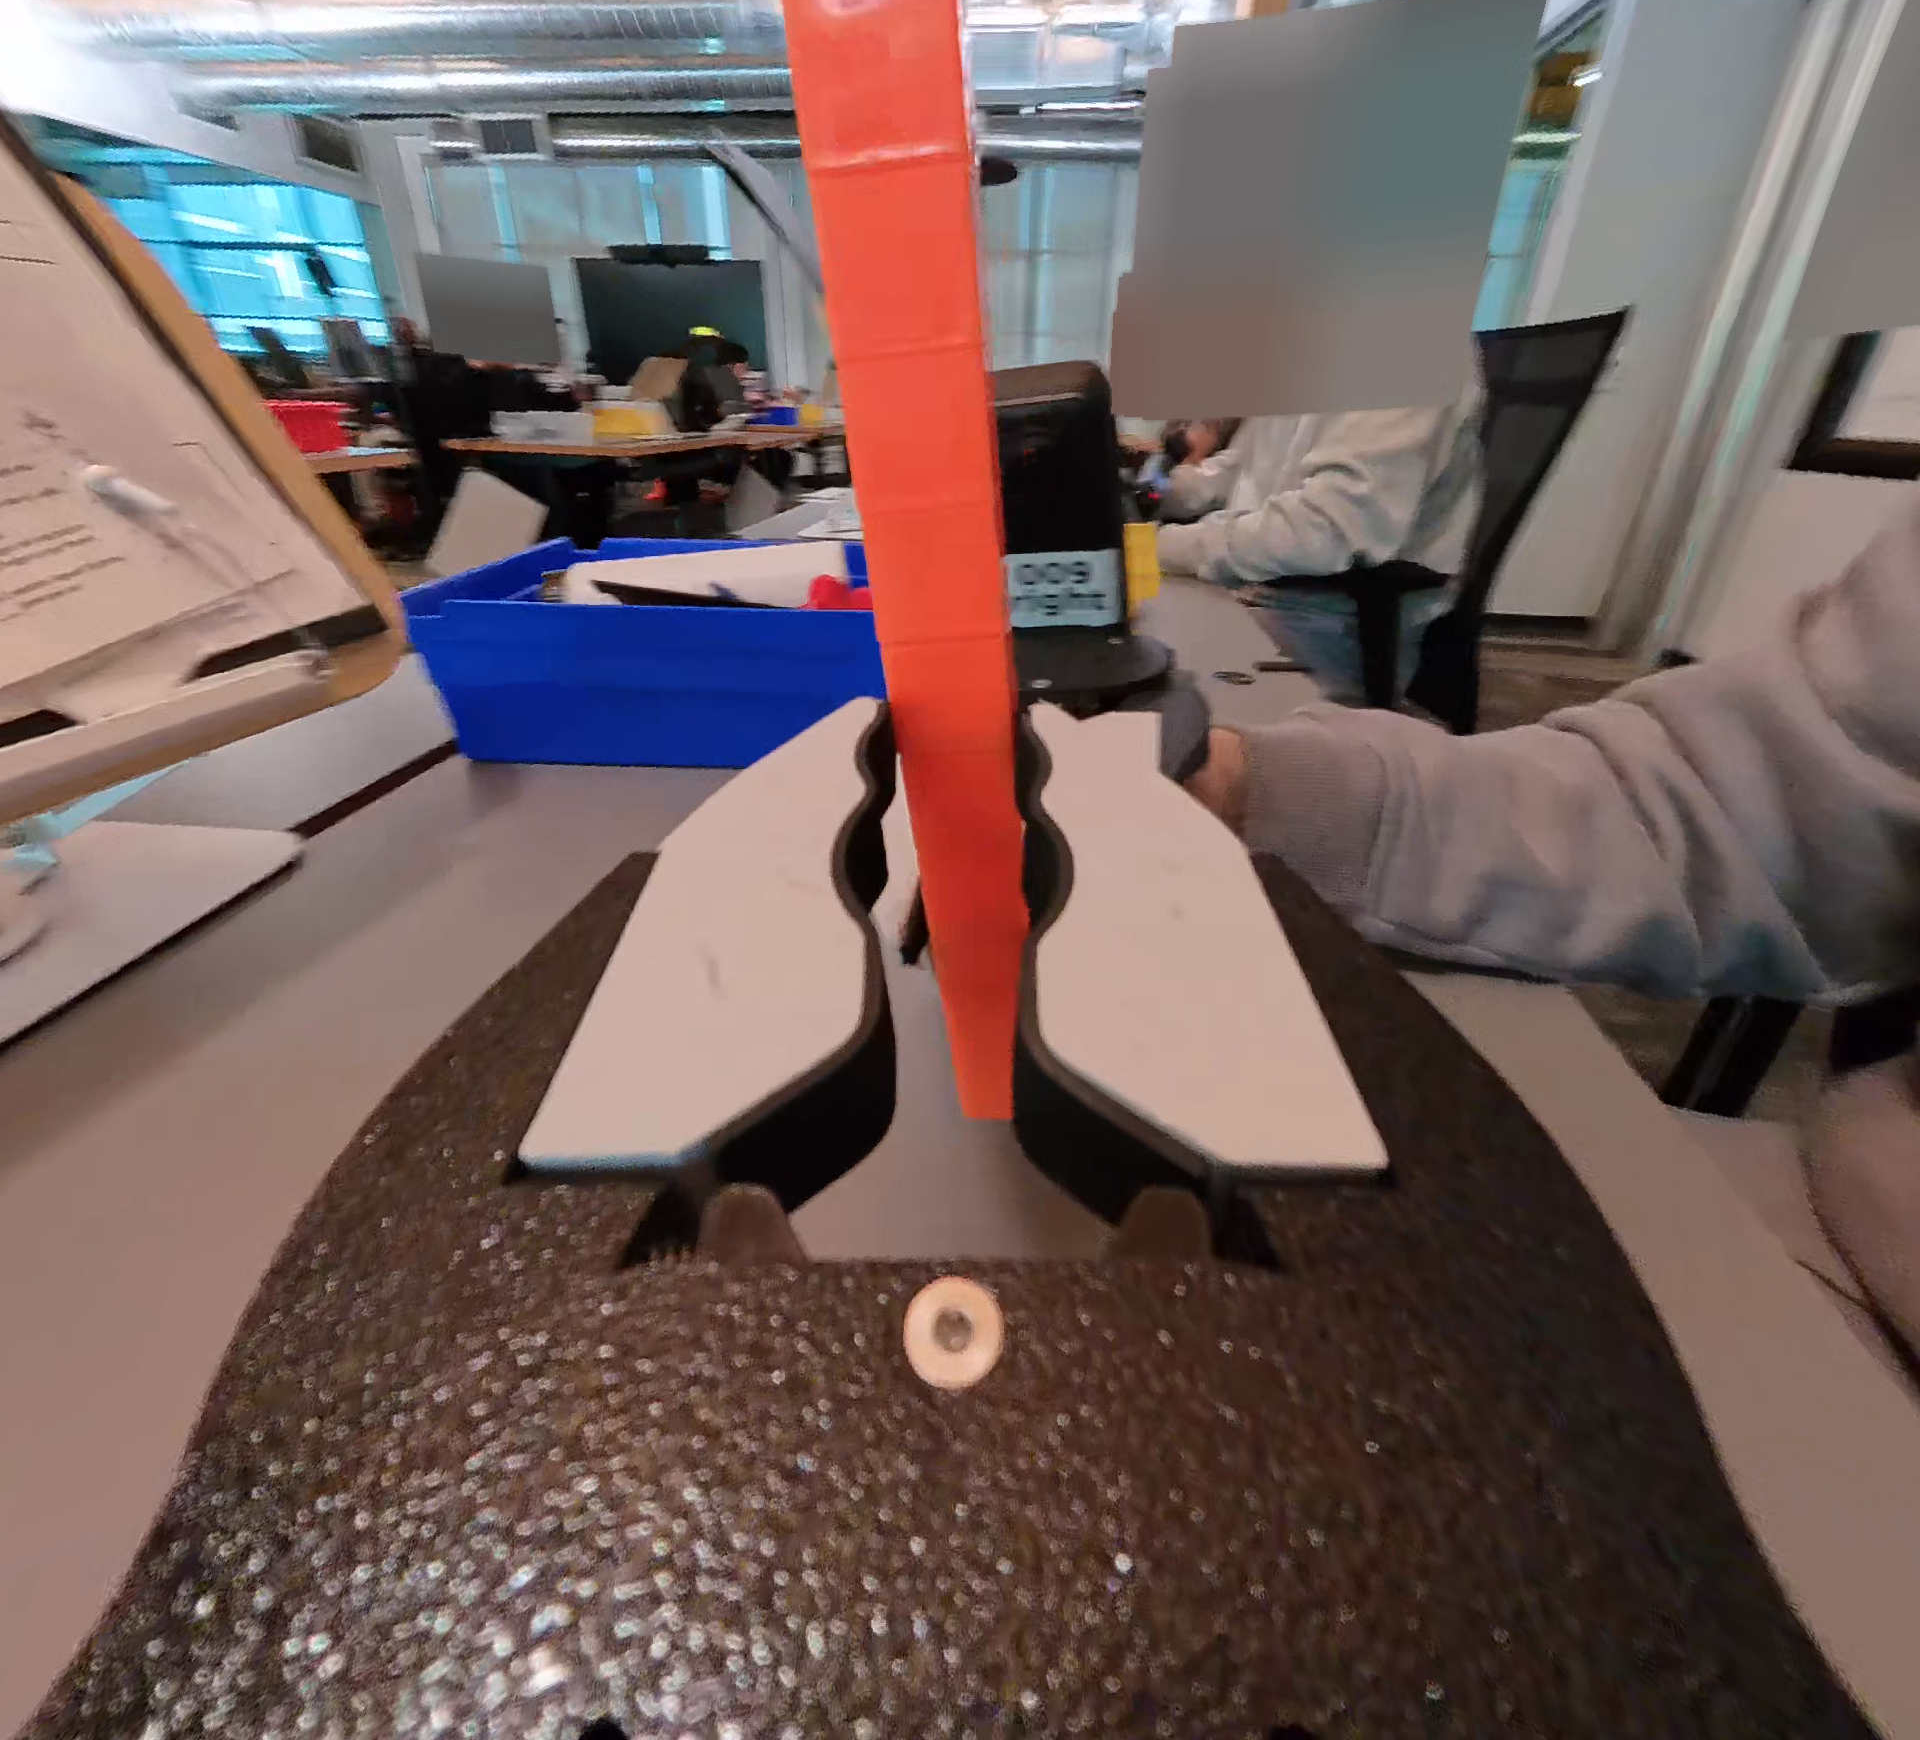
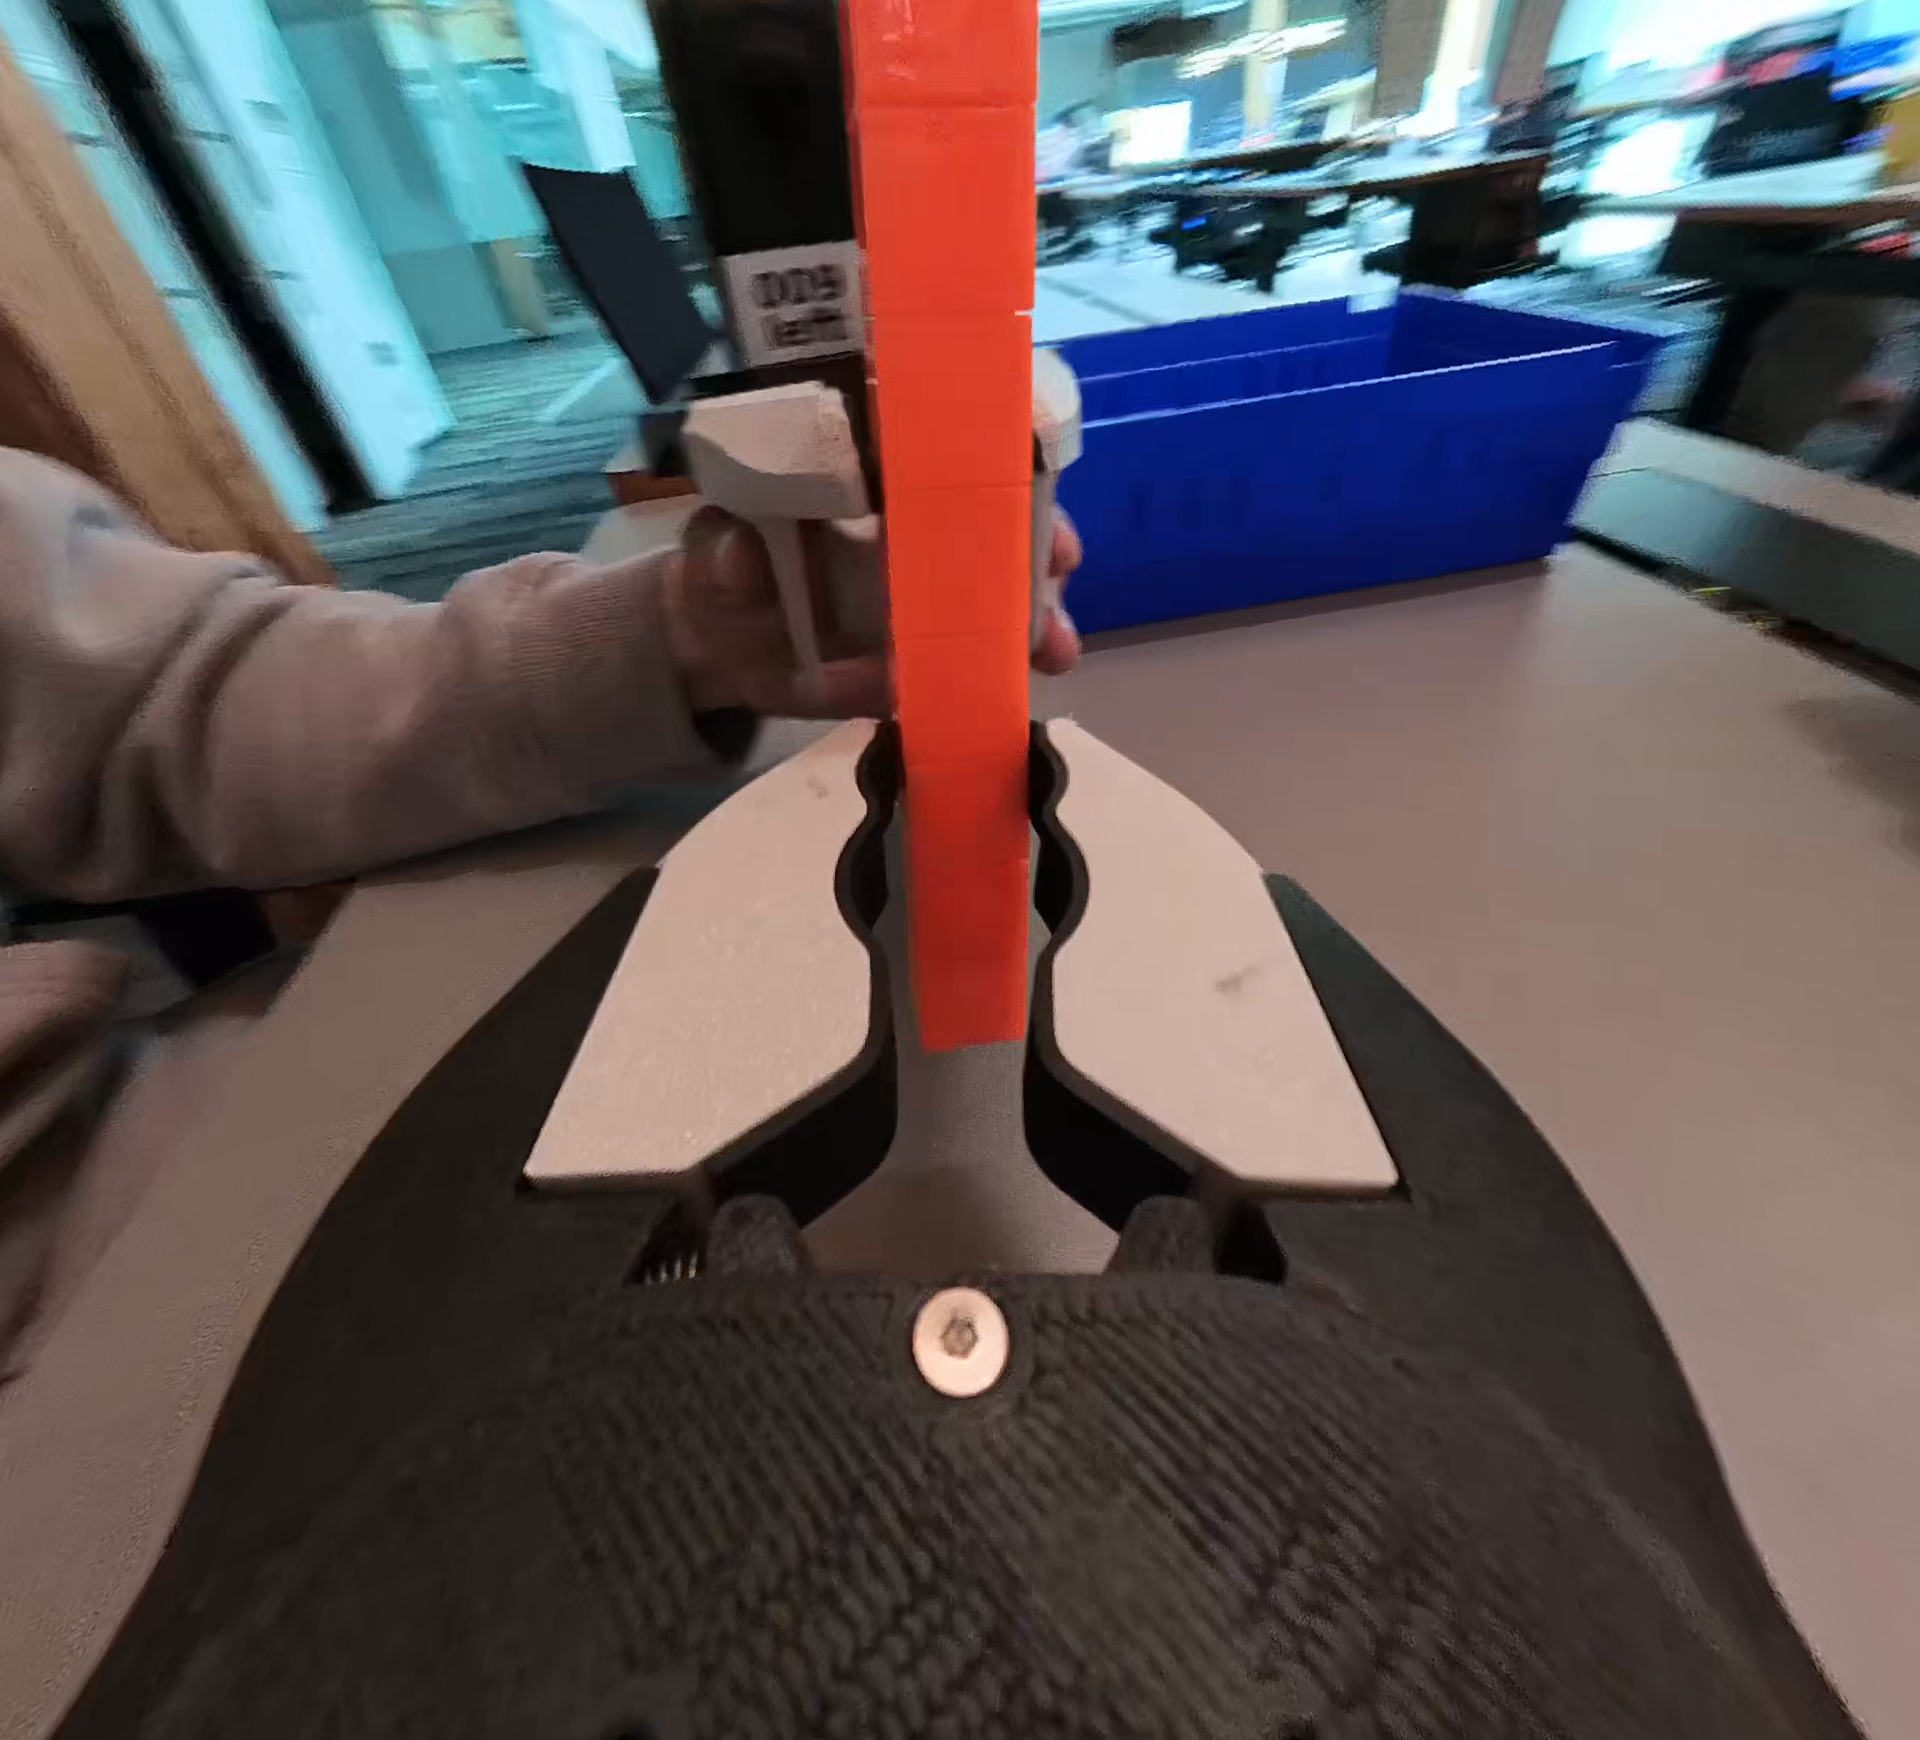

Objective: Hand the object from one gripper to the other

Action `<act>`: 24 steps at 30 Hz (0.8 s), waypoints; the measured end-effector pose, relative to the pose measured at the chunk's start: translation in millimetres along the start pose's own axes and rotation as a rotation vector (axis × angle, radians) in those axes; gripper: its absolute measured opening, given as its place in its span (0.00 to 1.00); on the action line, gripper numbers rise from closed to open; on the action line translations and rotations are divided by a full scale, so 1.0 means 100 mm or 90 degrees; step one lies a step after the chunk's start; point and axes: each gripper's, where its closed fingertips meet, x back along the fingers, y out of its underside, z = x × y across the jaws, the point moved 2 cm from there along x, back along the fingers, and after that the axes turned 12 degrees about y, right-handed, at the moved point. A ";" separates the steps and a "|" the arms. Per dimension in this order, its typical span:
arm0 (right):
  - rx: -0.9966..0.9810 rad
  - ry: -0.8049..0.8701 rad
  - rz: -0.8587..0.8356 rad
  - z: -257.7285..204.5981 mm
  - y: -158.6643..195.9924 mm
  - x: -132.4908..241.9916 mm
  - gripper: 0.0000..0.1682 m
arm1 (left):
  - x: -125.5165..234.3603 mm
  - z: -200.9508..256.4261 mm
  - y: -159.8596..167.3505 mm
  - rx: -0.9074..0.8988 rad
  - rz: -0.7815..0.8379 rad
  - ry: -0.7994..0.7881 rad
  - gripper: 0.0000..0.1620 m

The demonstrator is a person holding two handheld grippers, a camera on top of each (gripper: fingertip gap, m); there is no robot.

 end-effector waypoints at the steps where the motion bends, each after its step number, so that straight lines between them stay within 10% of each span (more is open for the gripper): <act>1: 0.019 0.051 0.016 0.07 -0.02 -0.01 0.18 | 0.00 -0.07 0.00 -0.007 0.001 -0.044 0.13; 6: 0.148 0.245 0.040 0.30 -0.01 -0.06 0.34 | 0.08 -0.36 0.02 0.039 0.064 -0.241 0.13; 15: 0.300 0.349 -0.013 0.44 0.11 -0.08 0.17 | 0.08 -0.40 0.09 0.086 0.095 -0.267 0.13; 24: -0.067 -0.109 0.005 -0.05 0.05 0.05 0.16 | 0.03 -0.13 0.03 0.082 0.095 -0.021 0.28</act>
